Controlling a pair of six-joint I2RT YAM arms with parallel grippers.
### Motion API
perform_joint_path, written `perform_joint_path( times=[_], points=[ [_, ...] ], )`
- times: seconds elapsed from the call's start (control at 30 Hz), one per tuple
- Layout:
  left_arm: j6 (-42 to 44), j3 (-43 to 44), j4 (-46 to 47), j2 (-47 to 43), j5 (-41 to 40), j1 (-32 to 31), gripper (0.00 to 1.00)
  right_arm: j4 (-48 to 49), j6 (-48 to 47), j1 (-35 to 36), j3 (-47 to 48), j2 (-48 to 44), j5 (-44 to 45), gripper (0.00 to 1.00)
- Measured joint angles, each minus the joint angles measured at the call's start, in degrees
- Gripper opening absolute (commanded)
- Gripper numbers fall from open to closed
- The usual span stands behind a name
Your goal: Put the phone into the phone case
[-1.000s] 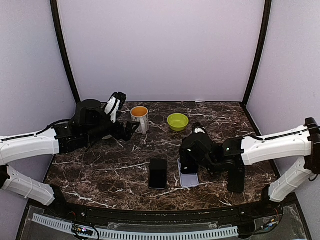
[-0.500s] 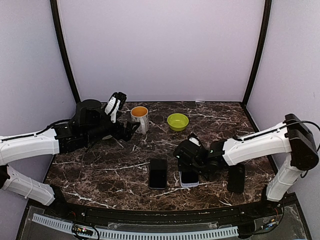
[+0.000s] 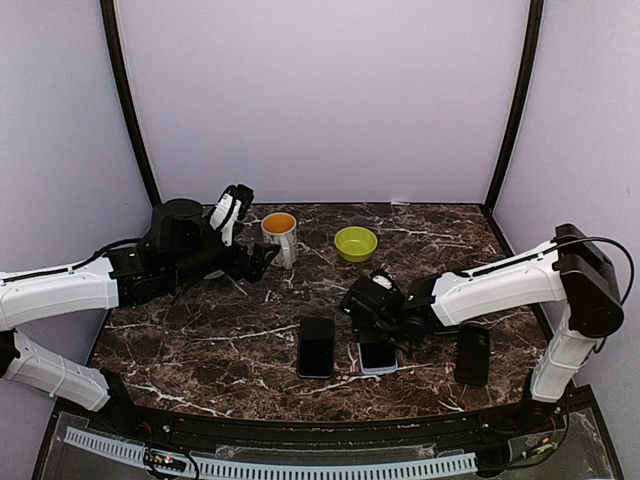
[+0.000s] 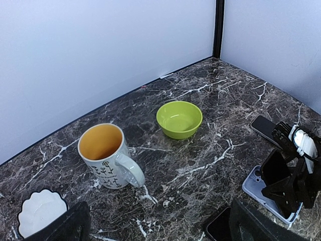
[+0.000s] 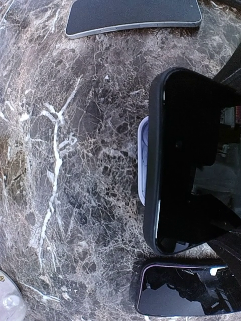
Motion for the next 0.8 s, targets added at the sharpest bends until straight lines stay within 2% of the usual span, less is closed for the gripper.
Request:
perform_joint_path(
  times=[0.43, 0.53, 0.8],
  points=[
    [0.7, 0.0, 0.0, 0.0, 0.0, 0.0, 0.99, 2.2, -2.6, -0.5, -0.5, 0.6, -4.8, 0.01],
    [0.7, 0.0, 0.0, 0.0, 0.0, 0.0, 0.99, 2.8, -4.9, -0.5, -0.3, 1.4, -5.2, 0.11],
    [0.7, 0.0, 0.0, 0.0, 0.2, 0.0, 0.99, 4.9, -11.9, -0.6, 0.2, 2.6, -6.7, 0.50]
  ],
)
